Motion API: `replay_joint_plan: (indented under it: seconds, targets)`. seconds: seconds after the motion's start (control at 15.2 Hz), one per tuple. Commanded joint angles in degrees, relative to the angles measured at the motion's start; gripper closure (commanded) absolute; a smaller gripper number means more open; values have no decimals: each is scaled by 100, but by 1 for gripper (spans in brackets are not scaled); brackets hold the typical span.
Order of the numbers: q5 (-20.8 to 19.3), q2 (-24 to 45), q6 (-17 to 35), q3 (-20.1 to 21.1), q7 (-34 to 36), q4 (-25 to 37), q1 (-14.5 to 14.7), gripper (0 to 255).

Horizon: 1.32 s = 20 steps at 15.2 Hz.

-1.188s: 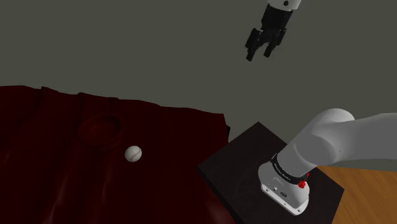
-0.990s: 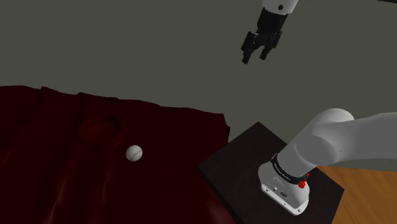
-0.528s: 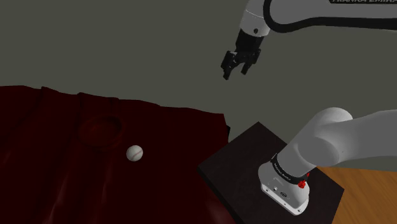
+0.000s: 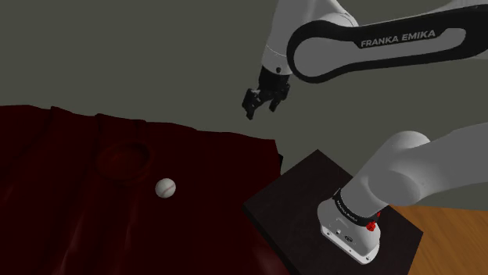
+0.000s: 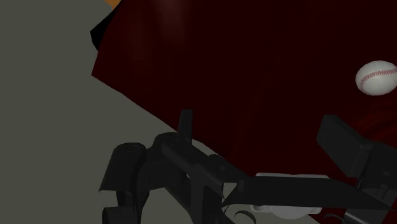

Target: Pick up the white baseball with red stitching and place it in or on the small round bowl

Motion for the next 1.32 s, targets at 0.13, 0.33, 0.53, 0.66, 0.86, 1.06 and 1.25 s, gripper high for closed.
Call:
replay_joint_plan:
  seconds: [0.13,0.33,0.53,0.66,0.86,1.06,1.25]
  targets:
    - [44,645,774,440,403,-20,94,0]
    - [-51,1196,1314,774,748,58,102,0]
    - [-302,1808,1821,1117,1178,207,57,0]
    - [-589,2248,2128,1340,1534,347,5,0]
    - [-1243,2962,2516,1615,2207,623,-59,0]
    - [-2125,3722,2777,1702,3014,987,23,0]
    - [-3000,4468,2911,1548,3787,1437,337,0]
